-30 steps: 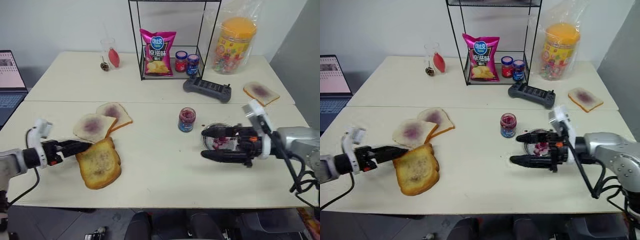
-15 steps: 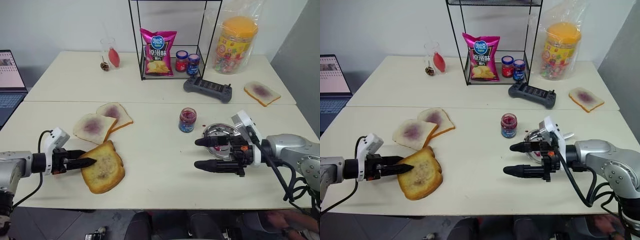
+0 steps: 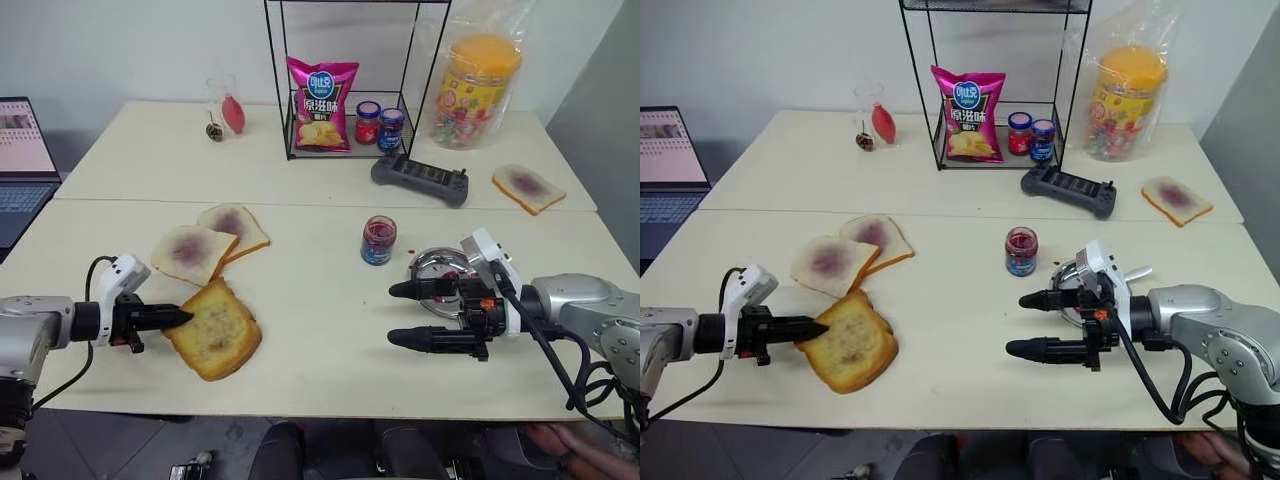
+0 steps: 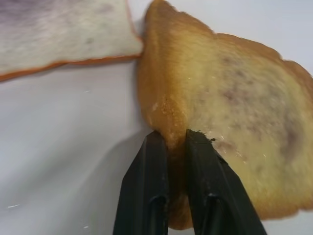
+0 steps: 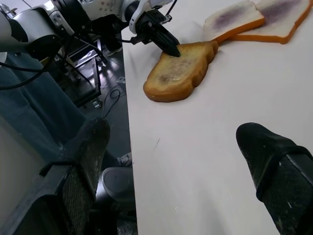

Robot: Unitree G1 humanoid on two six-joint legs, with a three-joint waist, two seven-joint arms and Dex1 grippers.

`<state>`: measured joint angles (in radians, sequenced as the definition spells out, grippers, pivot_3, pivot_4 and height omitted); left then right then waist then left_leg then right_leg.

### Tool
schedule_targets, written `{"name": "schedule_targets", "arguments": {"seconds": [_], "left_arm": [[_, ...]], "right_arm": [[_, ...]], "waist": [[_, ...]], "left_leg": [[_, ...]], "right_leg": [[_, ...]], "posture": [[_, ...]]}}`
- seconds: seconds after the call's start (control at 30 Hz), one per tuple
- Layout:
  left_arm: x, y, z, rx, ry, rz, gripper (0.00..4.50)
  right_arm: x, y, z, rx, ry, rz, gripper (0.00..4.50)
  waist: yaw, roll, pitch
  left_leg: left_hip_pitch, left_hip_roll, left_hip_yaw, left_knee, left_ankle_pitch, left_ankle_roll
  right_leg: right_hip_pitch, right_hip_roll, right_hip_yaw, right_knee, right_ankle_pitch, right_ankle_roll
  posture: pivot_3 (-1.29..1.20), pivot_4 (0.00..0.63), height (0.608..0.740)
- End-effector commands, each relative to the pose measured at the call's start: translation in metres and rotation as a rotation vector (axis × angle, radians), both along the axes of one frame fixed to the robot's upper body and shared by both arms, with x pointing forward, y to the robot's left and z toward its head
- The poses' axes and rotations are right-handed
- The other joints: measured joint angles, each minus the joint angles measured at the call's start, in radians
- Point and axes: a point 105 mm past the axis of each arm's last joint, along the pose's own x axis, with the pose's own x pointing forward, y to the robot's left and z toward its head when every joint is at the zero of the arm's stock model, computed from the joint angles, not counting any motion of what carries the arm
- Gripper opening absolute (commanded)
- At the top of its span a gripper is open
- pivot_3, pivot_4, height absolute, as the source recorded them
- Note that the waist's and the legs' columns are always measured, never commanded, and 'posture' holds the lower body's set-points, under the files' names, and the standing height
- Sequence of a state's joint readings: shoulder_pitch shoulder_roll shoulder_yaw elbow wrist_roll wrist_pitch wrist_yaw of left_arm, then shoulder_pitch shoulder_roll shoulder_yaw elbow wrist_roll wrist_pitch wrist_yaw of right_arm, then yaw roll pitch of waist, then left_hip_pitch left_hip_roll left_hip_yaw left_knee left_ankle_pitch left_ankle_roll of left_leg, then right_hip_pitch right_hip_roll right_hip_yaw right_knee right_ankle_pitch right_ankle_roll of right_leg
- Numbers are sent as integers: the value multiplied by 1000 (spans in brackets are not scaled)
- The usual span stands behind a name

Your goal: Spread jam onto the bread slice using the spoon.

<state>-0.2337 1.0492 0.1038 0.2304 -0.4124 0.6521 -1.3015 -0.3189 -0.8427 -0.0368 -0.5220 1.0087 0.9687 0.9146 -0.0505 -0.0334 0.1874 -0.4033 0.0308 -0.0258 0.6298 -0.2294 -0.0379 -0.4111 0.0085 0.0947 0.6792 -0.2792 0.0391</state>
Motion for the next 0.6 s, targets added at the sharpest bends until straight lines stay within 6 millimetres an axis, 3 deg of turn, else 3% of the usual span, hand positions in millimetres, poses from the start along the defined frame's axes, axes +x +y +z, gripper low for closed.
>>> {"name": "schedule_targets", "arguments": {"seconds": [0.03,0.17,0.27,0.4,0.6], "left_arm": [[6,-29,34,-20,-81,-127,9],[3,-82,65,-109,-133,-335,9],[9,-115,66,-133,-166,-428,9],[24,-159,50,-139,-219,-521,9],[43,-176,11,9,-267,-599,9]], "right_arm": [[-2,-7,12,24,-35,-22,4500],[-7,-17,11,4,-23,-43,4500],[-7,-21,10,-3,-23,-63,4500],[-5,-22,9,0,-24,-96,4500],[-7,-26,6,-3,-20,-143,4500]], "waist": [[2,-1,0],[2,-2,1],[10,-2,1],[7,-2,1],[-1,-3,2]], "left_leg": [[0,0,0,0,0,0],[0,0,0,0,0,0],[-2,-1,-1,1,0,0],[0,-1,0,1,0,0],[2,0,-1,2,0,0]], "right_leg": [[0,0,0,0,0,0],[0,0,0,0,0,0],[0,1,-1,0,0,1],[2,2,1,0,1,2],[3,4,1,1,1,2]], "posture": [[0,150,740],[0,150,740],[0,150,740],[0,150,740],[0,150,740]]}}
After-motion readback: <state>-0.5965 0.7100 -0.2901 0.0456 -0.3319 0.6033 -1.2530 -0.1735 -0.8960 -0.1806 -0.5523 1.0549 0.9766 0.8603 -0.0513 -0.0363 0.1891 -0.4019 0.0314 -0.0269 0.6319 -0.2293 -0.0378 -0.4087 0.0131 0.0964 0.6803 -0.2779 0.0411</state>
